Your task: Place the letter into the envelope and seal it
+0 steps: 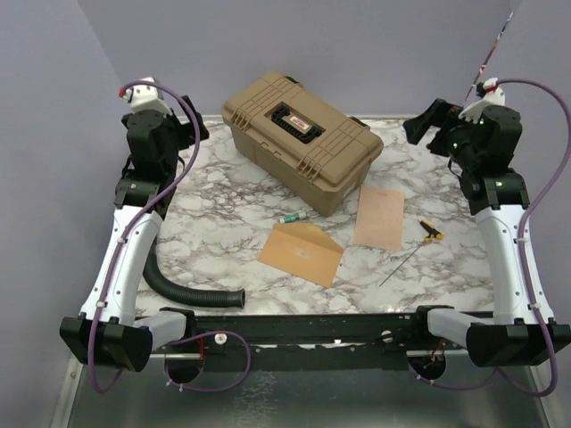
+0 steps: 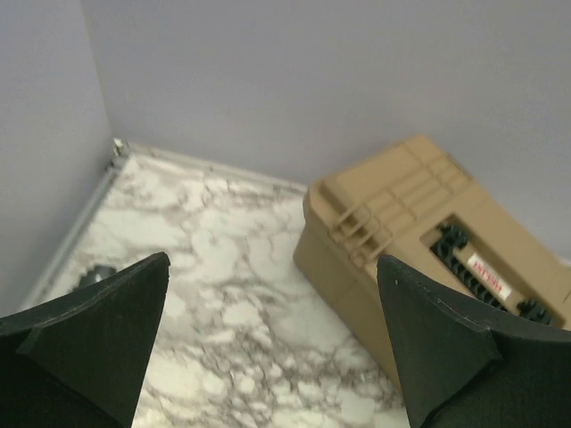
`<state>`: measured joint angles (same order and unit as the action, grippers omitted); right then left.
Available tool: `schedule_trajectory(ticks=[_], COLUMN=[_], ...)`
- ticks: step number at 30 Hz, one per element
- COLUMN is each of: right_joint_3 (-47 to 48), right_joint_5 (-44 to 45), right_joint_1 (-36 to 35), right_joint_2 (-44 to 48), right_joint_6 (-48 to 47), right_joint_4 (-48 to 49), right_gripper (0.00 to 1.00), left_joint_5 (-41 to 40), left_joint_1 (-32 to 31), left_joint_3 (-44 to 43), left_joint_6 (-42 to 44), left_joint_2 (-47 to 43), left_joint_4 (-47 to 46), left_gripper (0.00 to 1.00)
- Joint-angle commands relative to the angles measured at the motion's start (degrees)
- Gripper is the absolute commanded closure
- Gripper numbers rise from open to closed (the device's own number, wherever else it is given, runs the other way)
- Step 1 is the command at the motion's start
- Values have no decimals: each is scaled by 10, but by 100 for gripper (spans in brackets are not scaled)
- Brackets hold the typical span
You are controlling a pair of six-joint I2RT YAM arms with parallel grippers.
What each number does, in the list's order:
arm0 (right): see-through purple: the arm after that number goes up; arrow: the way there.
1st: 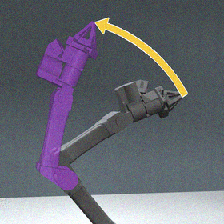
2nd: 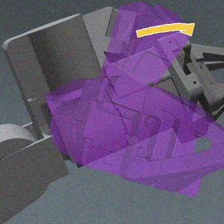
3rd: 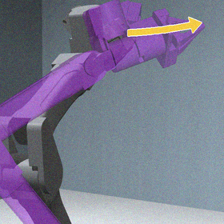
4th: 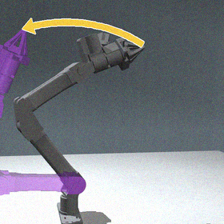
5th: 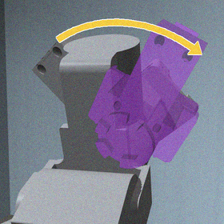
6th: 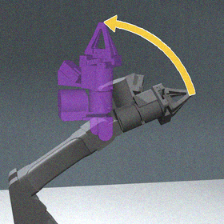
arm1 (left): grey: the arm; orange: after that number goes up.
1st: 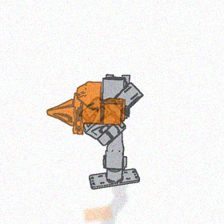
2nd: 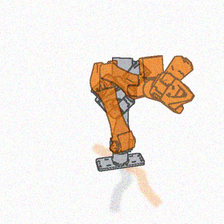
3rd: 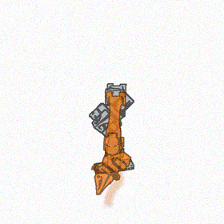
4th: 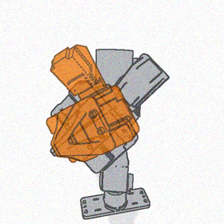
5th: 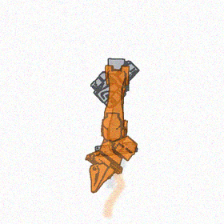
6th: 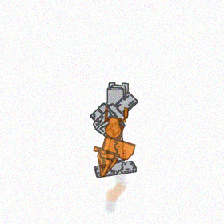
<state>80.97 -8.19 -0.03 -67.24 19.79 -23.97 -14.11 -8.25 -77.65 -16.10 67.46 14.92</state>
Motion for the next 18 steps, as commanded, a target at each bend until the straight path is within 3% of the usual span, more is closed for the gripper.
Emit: schedule_trajectory(ticks=[1, 6, 12, 15, 18], right_joint_3=[-32, -133, -259, -327, -347], right_joint_5=[59, 122, 6, -26, -41], right_joint_1=[1, 1, 1, 1, 1], right_joint_2=[-12, 22, 25, 20, -18], right_joint_6=[86, 179, 216, 241, 251], right_joint_4=[-80, -126, -142, -89, -53], right_gripper=[0, 3, 26, 32, 36], left_joint_5=[128, 230, 264, 285, 344], left_joint_1=[-4, -33, -81, -107, -132], left_joint_3=[69, 146, 272, 331, 365], left_joint_6=[-78, -101, -146, -176, -174], left_joint_2=[0, 3, -26, -22, 15], left_joint_4=[-49, -71, -69, -73, -90], left_gripper=[1, 2, 8, 9, 19])
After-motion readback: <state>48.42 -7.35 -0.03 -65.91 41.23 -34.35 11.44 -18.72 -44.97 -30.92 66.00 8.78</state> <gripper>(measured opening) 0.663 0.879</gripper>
